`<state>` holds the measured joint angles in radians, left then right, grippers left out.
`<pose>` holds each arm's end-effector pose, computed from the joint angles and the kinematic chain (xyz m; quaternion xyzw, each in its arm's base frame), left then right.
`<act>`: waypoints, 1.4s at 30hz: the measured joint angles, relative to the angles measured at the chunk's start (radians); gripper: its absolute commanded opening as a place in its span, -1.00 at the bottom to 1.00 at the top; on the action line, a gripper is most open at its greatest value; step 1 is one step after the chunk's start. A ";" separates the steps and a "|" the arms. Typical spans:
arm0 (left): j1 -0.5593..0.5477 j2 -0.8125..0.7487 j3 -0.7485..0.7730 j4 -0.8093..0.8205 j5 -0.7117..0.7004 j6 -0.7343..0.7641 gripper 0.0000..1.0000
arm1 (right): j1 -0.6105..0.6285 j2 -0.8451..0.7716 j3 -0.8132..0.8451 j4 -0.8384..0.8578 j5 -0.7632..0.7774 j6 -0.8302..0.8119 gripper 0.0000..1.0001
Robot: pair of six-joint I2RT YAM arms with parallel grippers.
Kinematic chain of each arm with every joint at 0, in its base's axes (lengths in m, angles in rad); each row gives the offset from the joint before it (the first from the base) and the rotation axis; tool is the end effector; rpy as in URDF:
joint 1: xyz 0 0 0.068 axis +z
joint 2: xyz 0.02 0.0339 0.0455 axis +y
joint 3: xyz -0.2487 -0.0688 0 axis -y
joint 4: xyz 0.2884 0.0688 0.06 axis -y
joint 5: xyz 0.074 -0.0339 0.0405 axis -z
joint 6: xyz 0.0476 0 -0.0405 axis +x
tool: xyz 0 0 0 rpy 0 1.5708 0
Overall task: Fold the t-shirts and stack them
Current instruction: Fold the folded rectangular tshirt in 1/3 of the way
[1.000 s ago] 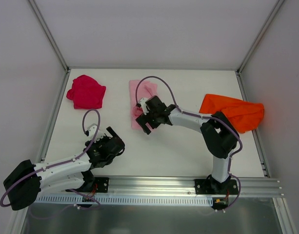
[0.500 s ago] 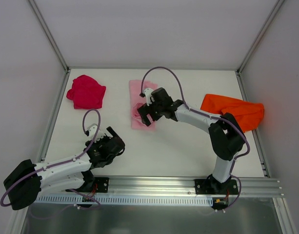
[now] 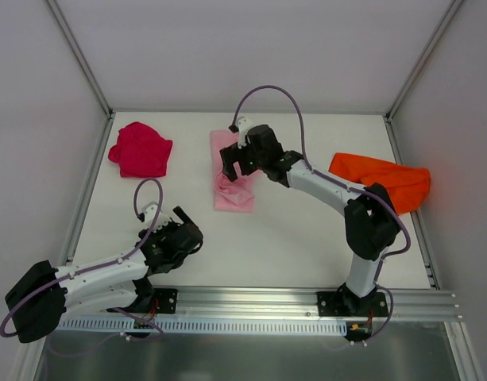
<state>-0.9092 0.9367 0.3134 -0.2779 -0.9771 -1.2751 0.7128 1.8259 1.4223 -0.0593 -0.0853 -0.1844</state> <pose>0.1567 -0.1370 0.1153 -0.3034 0.7920 -0.0534 0.5271 0.3606 0.3171 0.2418 -0.3887 0.7559 0.1722 0.4979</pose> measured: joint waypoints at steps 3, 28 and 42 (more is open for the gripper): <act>0.000 -0.018 0.000 -0.015 -0.001 0.000 0.98 | 0.022 0.024 0.028 -0.037 -0.024 -0.012 0.99; 0.000 -0.003 0.000 -0.003 0.000 0.011 0.98 | 0.063 0.133 -0.019 -0.237 -0.022 -0.106 0.89; 0.000 0.061 0.000 0.049 0.001 0.016 0.97 | 0.099 0.133 -0.018 -0.253 -0.036 -0.179 0.88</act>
<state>-0.9092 0.9977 0.3134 -0.2287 -0.9764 -1.2591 0.8120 1.9587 1.4044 -0.3126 -0.1211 -0.3637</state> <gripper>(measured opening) 0.988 0.939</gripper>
